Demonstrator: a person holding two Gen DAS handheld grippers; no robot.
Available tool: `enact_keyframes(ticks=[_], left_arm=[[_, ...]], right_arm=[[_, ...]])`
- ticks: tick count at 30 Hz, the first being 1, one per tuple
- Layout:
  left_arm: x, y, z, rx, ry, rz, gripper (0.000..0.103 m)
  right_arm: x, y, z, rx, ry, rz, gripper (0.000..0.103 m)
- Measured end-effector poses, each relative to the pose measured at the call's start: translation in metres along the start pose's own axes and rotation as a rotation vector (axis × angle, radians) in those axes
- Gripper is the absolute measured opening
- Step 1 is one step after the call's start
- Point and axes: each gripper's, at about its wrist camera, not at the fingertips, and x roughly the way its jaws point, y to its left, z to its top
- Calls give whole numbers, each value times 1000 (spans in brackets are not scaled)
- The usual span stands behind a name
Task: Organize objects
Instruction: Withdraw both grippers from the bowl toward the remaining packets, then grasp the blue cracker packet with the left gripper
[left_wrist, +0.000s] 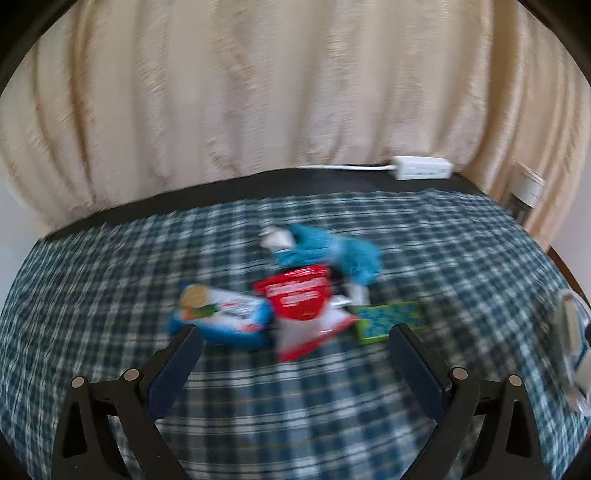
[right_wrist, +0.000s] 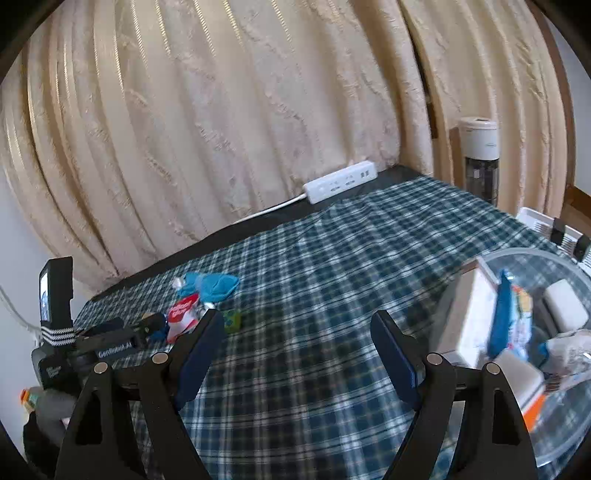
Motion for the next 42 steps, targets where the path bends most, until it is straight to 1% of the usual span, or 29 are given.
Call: enact_keyframes(ticks=[3, 8, 17, 25, 28, 40, 42], left_arm=[[8, 22, -4, -59, 26, 29, 102], [19, 49, -10, -136, 73, 29, 102], [47, 67, -12, -240, 176, -2, 102], [63, 76, -3, -308, 195, -3, 102], [72, 80, -2, -334, 219, -3, 102], [95, 74, 20, -339, 222, 70, 102], [97, 72, 23, -322, 214, 103, 102]], right_arm=[[9, 9, -4, -13, 25, 13, 83], [19, 17, -9, -23, 55, 27, 83], [41, 22, -10, -21, 103, 49, 83], [57, 22, -14, -9, 139, 61, 83], [59, 20, -15, -1, 143, 60, 83], [64, 15, -16, 13, 143, 54, 83], [66, 13, -16, 18, 144, 53, 83]])
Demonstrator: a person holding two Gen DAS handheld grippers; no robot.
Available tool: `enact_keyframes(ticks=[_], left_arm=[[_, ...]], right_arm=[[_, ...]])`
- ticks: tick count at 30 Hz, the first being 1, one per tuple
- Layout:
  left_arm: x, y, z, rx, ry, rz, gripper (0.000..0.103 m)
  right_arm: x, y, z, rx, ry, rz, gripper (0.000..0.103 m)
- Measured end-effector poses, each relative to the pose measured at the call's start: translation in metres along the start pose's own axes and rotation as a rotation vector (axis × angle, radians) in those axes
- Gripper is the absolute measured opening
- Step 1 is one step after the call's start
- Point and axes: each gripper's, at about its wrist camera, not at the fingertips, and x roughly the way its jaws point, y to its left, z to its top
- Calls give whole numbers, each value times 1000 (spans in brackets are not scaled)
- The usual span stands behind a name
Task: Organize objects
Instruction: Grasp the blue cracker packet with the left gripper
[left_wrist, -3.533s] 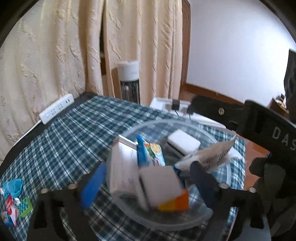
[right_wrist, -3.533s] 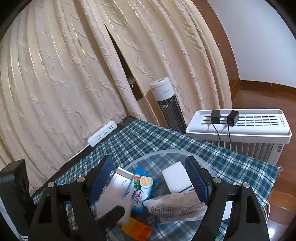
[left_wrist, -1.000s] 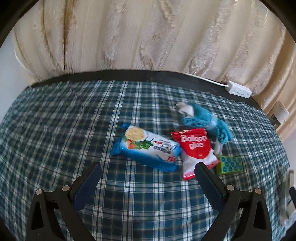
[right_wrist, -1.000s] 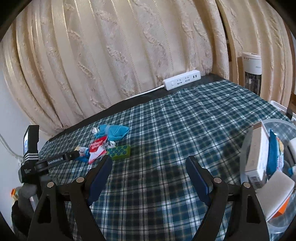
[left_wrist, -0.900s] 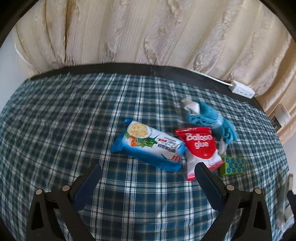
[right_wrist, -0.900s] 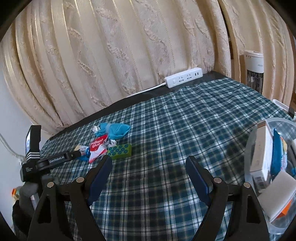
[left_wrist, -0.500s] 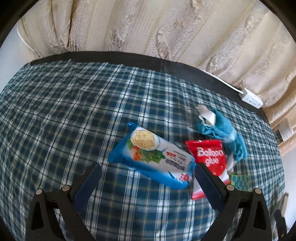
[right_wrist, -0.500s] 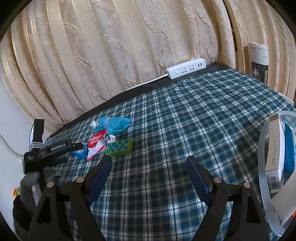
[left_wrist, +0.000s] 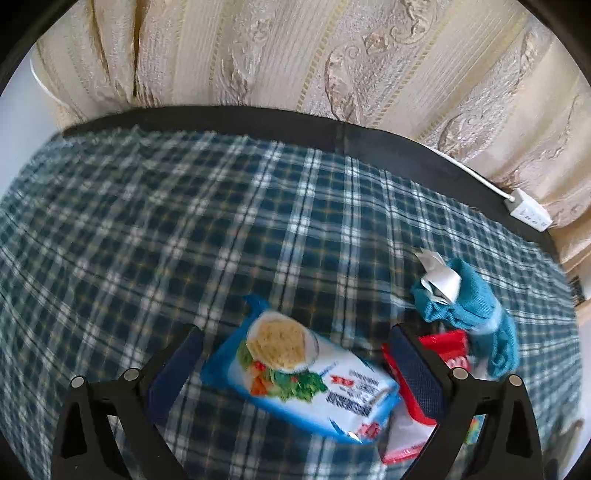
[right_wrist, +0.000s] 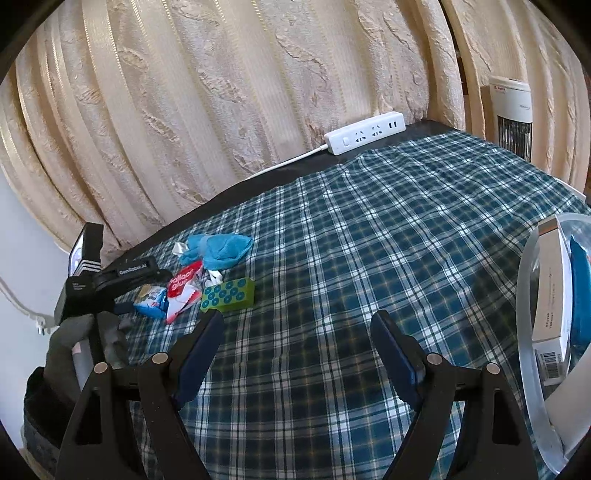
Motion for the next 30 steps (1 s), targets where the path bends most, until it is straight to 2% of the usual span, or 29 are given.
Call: enact_keyframes(ticks=[7, 16, 24, 26, 30], left_arm=[[-2, 0, 1, 35, -24, 85, 102], [-18, 15, -7, 83, -14, 117, 102], [-36, 36, -18, 80, -37, 155, 102], [-36, 35, -18, 79, -40, 150, 100], [-40, 27, -19, 117, -56, 127, 81]], right_arm=[[3, -3, 0, 3, 4, 10, 83], [2, -5, 0, 12, -1, 25, 83], [3, -2, -3, 0, 4, 39, 83], [4, -1, -4, -4, 5, 39, 83], [4, -2, -6, -2, 6, 29, 83]])
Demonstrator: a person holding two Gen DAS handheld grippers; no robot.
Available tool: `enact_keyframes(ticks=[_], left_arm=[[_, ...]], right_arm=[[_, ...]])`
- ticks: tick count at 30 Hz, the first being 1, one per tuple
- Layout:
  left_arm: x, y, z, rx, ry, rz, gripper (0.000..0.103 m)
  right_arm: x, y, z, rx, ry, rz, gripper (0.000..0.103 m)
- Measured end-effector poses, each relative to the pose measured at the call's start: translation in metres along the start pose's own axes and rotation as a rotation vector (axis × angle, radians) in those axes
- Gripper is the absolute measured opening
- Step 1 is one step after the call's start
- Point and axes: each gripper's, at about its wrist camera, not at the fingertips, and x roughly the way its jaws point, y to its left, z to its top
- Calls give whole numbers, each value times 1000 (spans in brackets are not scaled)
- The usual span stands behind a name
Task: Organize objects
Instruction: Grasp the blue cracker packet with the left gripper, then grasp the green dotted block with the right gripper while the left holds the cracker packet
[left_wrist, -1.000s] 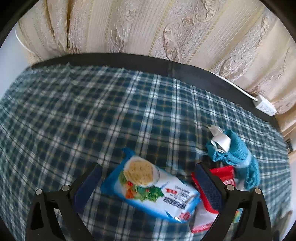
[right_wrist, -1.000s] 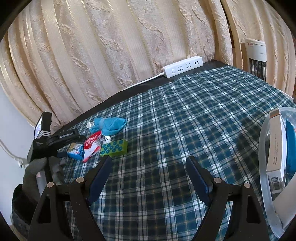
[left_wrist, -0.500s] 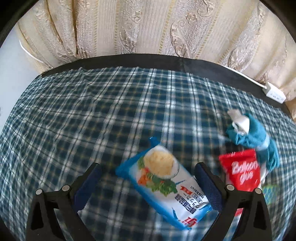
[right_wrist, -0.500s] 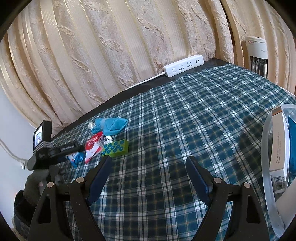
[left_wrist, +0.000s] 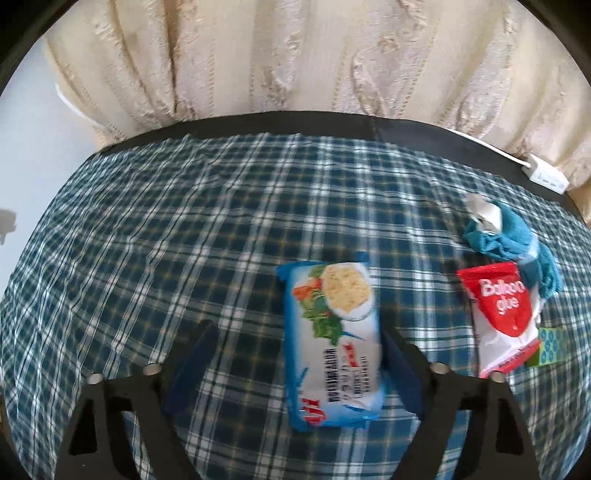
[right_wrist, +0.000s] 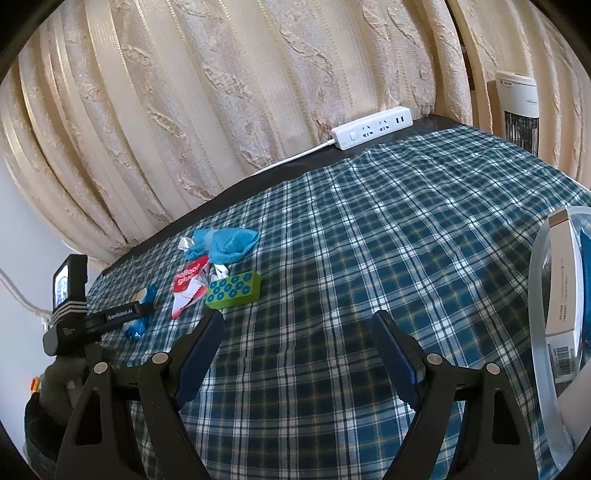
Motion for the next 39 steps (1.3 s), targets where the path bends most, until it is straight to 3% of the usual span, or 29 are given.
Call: enact_keyframes(ticks=[7, 9, 20, 39], left_arm=[[-6, -10, -2, 48, -21, -63, 48], [-7, -9, -3, 53, -25, -73, 45], [-24, -4, -7, 55, -69, -118, 44], [-37, 3, -6, 27, -91, -154, 44]], right_arm=[[6, 1, -3, -16, 18, -25, 83], [7, 3, -4, -25, 27, -33, 83], [27, 36, 12, -112, 134, -5, 83], [109, 94, 20, -302, 193, -106, 83]])
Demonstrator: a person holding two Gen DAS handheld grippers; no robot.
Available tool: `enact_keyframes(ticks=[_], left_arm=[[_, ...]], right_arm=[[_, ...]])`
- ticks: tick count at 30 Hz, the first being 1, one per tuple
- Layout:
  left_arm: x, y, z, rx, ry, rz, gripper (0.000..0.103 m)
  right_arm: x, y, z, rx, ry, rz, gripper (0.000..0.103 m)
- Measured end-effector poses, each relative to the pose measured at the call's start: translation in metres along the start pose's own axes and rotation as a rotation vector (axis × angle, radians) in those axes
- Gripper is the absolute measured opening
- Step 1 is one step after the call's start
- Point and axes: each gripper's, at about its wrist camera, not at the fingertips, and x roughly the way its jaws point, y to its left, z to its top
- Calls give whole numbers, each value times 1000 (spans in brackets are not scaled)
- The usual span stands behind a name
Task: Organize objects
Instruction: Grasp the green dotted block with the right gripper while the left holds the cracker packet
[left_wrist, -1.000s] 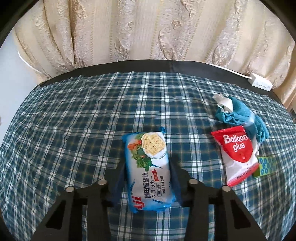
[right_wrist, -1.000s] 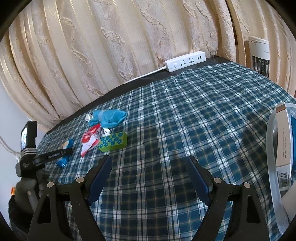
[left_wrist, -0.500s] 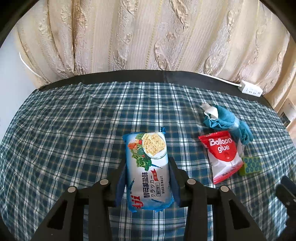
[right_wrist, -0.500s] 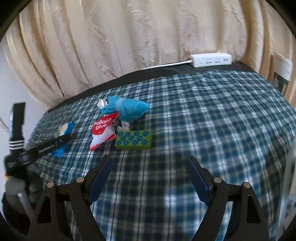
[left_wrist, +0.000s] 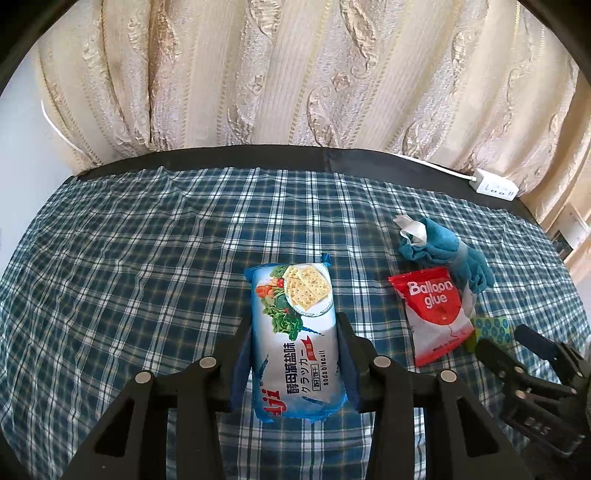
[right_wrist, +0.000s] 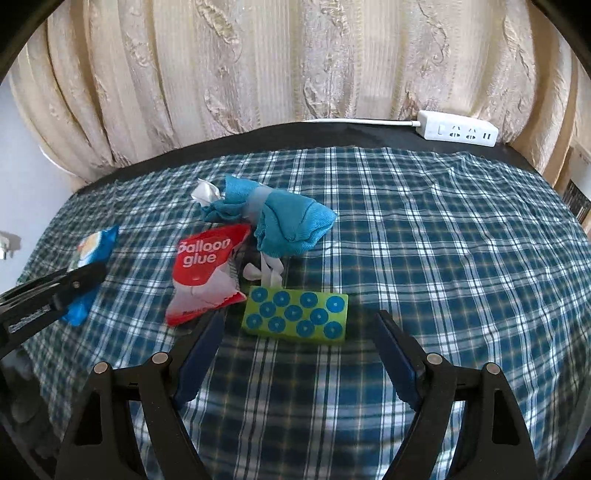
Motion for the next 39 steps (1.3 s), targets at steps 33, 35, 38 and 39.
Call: enact_keyframes(ticks=[33, 35, 38, 39], left_arm=[[-9, -17, -6, 48, -10, -47, 44], [-11, -19, -7, 56, -11, -56, 44], [-13, -25, -8, 70, -11, -72, 44], [-14, -27, -9, 75, -11, -79, 44]], right_arm=[[-21, -12, -10, 38, -21, -20, 63], [-26, -14, -13, 45, -26, -20, 63], [-35, -18, -17, 59, -39, -19, 63], [-39, -19, -19, 64, -45, -19, 63]])
